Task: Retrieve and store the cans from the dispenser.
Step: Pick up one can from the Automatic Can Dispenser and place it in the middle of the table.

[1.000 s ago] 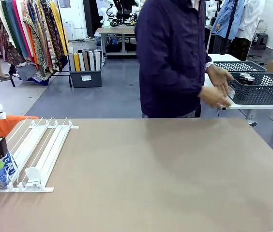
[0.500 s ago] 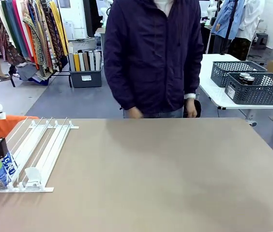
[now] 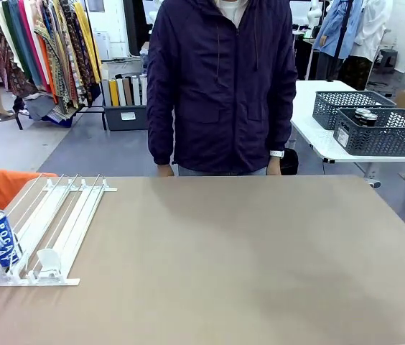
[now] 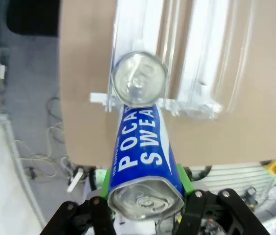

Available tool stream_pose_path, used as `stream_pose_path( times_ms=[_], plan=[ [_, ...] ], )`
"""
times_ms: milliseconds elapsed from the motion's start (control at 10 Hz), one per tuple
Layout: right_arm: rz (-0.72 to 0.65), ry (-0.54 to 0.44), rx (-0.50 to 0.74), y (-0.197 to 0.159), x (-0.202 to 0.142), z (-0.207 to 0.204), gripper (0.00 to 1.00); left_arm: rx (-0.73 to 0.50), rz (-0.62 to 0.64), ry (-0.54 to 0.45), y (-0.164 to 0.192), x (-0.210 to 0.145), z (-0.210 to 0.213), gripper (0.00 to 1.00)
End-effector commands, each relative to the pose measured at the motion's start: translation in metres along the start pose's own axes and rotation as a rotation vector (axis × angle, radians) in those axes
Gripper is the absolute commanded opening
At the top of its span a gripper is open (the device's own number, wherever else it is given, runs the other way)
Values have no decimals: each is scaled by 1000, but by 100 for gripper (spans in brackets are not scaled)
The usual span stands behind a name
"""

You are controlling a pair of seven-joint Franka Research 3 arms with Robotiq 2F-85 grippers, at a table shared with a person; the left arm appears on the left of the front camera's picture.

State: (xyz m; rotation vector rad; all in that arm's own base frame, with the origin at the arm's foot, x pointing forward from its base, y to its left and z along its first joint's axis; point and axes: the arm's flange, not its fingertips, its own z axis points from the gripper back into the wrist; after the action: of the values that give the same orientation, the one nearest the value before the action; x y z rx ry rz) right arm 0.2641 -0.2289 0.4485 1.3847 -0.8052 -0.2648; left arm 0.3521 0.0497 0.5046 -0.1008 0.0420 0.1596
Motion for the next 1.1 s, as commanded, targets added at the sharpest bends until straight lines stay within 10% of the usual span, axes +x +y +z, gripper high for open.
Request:
stream_pose_path(
  times_ms=[0,400,1000],
  plan=[
    [-17,-22,19,6,4,-3,100,-19,-7,-97,0,-33,67,0],
    [-17,-22,19,6,4,-3,100,-24,-20,-311,-2,-82,149,0],
    [-17,-22,19,6,4,-3,100,-18,-33,-272,-5,-89,152,0]
  ],
)
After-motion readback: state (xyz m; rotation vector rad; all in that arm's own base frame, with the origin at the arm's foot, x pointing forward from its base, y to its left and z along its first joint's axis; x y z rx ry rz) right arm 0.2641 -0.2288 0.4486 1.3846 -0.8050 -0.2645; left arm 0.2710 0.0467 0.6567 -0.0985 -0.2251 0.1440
